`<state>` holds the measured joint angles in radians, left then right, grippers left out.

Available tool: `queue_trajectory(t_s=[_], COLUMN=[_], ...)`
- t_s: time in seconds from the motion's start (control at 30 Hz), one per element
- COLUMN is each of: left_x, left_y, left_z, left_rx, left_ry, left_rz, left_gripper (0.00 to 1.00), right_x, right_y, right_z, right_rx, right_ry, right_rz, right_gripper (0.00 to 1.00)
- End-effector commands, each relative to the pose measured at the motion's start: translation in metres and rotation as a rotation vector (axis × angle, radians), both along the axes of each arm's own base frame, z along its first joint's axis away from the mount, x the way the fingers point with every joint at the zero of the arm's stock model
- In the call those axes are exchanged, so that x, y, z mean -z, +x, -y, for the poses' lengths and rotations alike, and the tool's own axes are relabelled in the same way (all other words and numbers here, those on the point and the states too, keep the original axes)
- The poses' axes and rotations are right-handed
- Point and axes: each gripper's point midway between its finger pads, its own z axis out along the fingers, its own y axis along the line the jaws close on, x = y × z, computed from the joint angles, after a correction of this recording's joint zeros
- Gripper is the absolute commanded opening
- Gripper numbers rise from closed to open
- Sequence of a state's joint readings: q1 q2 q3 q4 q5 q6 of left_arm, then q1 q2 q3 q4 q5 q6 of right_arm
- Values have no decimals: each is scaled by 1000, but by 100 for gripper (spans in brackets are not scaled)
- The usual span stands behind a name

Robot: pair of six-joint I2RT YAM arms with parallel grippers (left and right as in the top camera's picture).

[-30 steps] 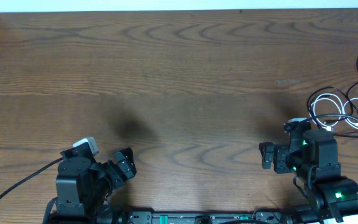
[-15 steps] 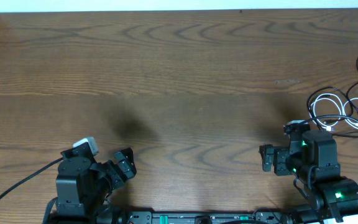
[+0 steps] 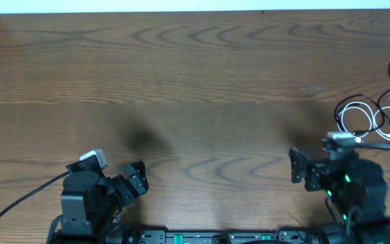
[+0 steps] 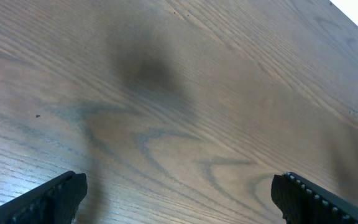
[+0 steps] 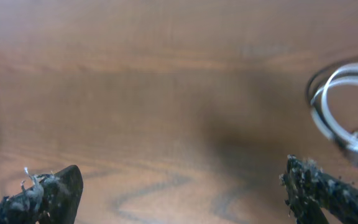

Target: Untangle cables

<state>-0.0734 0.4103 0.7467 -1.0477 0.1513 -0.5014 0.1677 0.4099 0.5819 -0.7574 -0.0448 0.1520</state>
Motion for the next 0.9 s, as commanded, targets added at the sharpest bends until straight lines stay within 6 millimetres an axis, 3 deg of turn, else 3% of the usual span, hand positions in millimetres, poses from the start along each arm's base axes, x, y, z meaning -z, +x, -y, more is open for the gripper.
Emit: queue_trajectory(t_s=[0.0, 0.3, 0.53, 0.87], left_x=[1, 1, 1, 1], left_y=[-1, 0, 0, -1], left_z=[0, 0, 0, 0], left_rx=[-6, -6, -6, -6], left_ry=[-4, -4, -4, -4], left_rz=[-3, -3, -3, -3], left_gripper=[99, 99, 99, 99], right_x=[-23, -56, -69, -68], right_y=[-7, -24, -6, 21], right_z=[10, 22, 20, 18], right_rx=[25, 34, 45, 64], right_ry=[-29, -103, -94, -64], right_rz=[134, 339, 540, 776], right_gripper=[99, 99, 99, 99])
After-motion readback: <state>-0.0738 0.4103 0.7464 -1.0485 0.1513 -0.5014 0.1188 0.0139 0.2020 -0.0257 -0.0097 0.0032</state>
